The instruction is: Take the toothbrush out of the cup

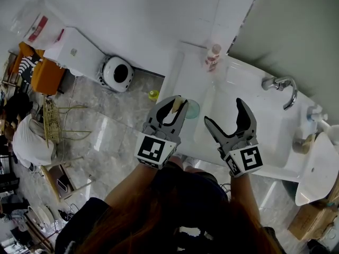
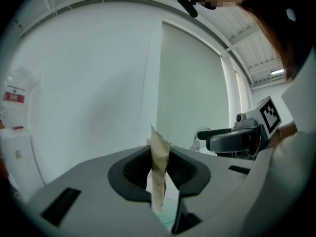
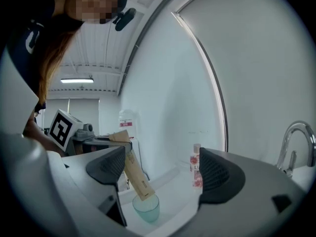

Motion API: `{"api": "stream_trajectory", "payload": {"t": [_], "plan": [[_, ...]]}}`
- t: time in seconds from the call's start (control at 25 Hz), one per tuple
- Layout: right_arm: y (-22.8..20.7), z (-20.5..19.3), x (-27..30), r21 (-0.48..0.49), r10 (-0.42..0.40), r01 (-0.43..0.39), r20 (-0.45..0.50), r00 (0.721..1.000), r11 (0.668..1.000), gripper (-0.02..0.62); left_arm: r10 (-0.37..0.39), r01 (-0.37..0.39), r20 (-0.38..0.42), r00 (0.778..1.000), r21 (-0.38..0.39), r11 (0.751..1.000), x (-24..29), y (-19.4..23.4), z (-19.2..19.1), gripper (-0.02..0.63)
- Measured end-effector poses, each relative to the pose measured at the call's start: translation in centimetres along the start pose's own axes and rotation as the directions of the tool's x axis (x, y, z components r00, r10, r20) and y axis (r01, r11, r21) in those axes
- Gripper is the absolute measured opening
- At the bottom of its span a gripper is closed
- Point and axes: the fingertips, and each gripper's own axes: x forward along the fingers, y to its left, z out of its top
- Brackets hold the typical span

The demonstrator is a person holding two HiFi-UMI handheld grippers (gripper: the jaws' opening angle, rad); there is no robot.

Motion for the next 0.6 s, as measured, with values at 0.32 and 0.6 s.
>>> {"api": "stream_trajectory", "payload": {"t": [0.32, 0.6], "plan": [[1.1, 1.5, -0.1, -0.027, -0.023, 0.024, 0.017, 1.000, 0.999, 0.445, 0.039, -0.042, 0.160, 0.986, 0.015, 0.999, -1.5, 2.5, 6.5, 0.089], [0.7, 2.8, -0.5, -0.054, -0.097, 0.100, 0.045, 0.994, 0.994, 0.399, 0.033, -0.042, 0.179, 0.983, 0.044, 0.998, -1.6, 4.7, 8.0, 0.089]]}}
